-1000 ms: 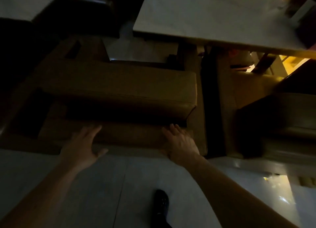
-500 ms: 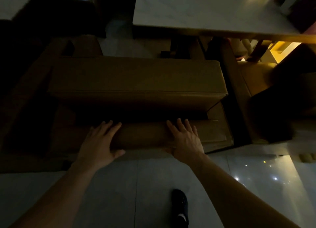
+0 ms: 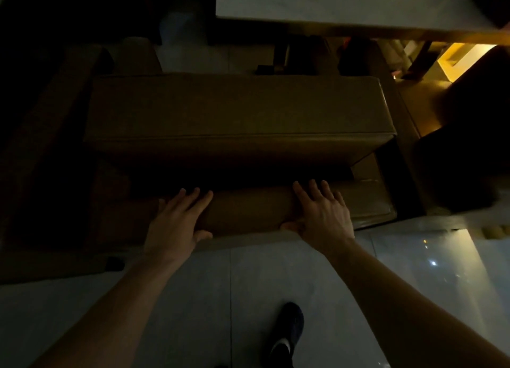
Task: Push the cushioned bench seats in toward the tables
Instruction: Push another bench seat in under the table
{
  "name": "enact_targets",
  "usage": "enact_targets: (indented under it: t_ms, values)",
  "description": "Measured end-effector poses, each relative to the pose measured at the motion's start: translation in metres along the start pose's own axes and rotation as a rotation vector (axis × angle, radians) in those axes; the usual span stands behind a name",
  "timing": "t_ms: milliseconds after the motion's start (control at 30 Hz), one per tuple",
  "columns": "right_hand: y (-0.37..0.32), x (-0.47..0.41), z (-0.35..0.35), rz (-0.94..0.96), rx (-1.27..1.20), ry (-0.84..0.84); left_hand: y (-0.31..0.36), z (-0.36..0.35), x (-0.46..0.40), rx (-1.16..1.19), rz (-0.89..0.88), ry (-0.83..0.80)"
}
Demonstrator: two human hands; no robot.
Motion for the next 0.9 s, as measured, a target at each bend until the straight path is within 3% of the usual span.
enact_targets:
  t_ms: [367,700,900]
  values:
    - [-0.012,0.001,-0.002,-0.005,0.031,0.061,-0.016,0.005,-0.002,0.016,-0.035,-0.006]
    - [-0.064,-0.020,-0.006,0.015,0.035,0.104,-0.074,0.029,-0.009,-0.007,-0.028,0.010]
    - [-0.039,-0.018,-0.003,0.131,0.007,0.144,-0.078,0.031,-0.006,-0.027,-0.006,0.046]
Point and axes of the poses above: each hand's wrist, its own x-axis away from the middle knuckle, its own z-axis out of the back of the hand, y = z × x, the point moved 7 cm from there along -x, towards the middle knuckle, and after that the axes turned 14 degrees about -z, right-handed, at the moved point
